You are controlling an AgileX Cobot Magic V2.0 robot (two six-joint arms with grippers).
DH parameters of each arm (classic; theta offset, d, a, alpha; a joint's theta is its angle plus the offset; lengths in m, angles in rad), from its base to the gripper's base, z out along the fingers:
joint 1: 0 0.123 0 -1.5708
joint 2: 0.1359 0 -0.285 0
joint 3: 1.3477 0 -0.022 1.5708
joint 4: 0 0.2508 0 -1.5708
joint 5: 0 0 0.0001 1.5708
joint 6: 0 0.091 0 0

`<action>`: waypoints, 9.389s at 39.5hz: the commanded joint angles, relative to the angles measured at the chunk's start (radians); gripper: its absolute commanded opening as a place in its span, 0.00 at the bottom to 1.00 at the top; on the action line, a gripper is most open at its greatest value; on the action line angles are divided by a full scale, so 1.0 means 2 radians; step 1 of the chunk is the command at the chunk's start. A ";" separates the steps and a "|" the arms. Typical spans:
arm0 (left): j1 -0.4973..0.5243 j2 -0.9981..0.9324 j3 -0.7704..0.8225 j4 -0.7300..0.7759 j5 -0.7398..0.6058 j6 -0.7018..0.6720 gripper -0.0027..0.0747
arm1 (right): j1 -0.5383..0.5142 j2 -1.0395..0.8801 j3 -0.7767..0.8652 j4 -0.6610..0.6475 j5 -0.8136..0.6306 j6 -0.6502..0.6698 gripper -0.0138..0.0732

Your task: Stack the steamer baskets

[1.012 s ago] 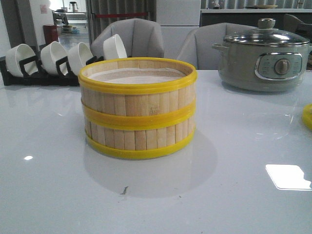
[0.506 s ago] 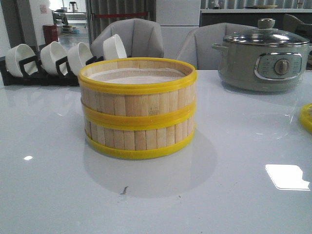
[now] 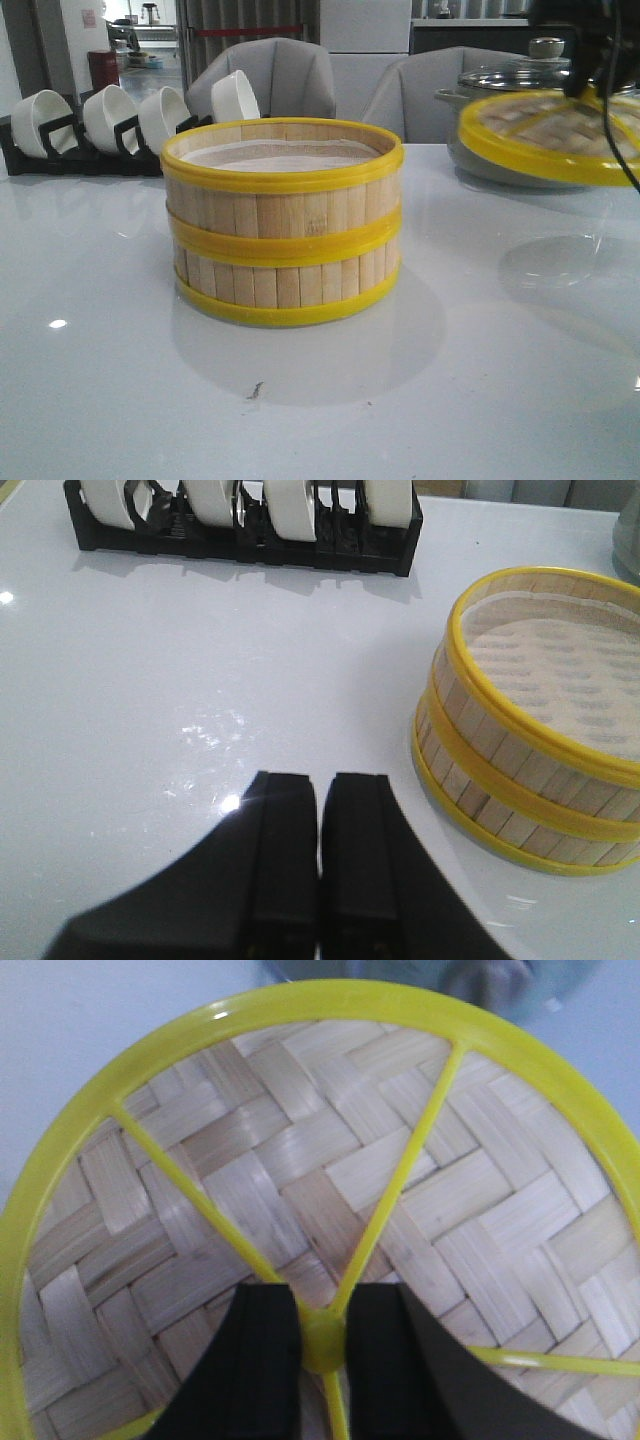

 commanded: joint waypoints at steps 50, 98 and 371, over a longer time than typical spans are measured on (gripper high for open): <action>0.001 -0.004 -0.016 -0.003 -0.038 -0.003 0.16 | 0.253 0.104 -0.230 -0.008 0.050 -0.002 0.19; 0.001 -0.004 -0.016 -0.003 -0.038 -0.003 0.16 | 0.248 0.103 -0.231 -0.012 0.028 -0.002 0.61; 0.056 -0.384 0.299 0.028 -0.219 0.016 0.16 | -0.077 -0.759 0.673 -0.080 -0.296 -0.002 0.20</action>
